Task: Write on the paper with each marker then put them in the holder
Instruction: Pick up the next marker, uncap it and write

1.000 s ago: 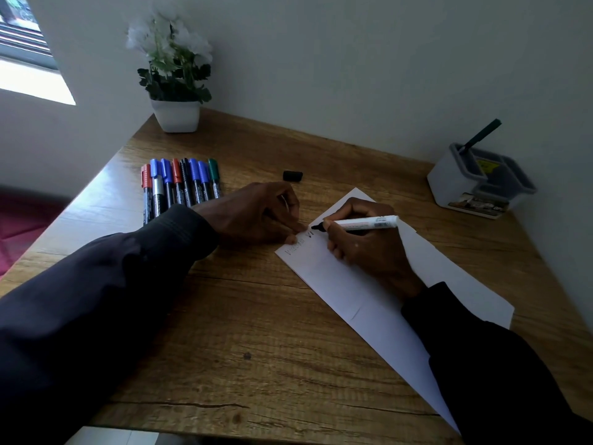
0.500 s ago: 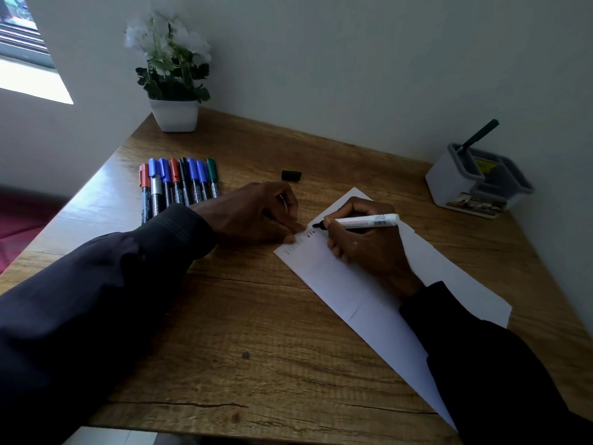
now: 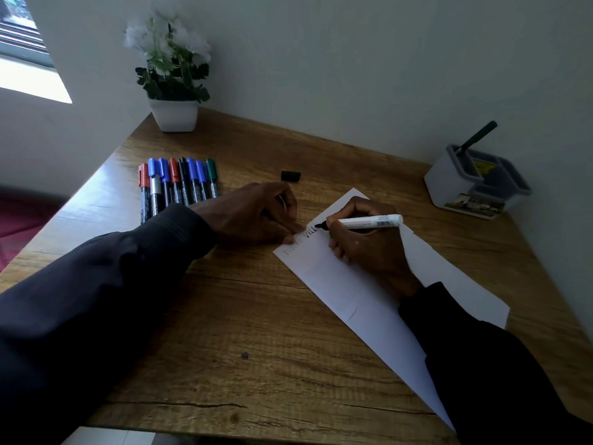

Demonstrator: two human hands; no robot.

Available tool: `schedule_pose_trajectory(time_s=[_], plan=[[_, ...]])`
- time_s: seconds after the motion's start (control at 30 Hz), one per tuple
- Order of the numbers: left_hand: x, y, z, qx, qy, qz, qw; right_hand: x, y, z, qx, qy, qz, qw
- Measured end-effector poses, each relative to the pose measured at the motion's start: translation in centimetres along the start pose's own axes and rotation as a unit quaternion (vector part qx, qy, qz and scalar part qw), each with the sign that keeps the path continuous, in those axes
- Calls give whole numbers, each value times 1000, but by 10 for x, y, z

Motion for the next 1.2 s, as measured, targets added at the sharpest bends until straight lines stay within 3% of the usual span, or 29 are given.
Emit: schedule_pose_trajectory(time_s=[0.3, 1.0, 1.2], plan=[[1, 0, 1, 3, 3, -2, 1000, 0, -1, 1, 18, 8, -21, 1000], [2, 7, -3, -4, 1, 14, 1000, 3, 10, 2, -39, 32, -22, 999], [1, 6, -3, 1, -1, 10, 1000, 5, 3, 1, -13, 40, -21, 999]])
Point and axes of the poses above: each hand's wrist, its own z-axis towards the middle knuckle, its own x-axis out of the back of the hand, y = z × x, the point moved 8 cm from there along z, towards the middle knuckle, and after that the axes turned 15 degrees about y, right-handed, at the moved point
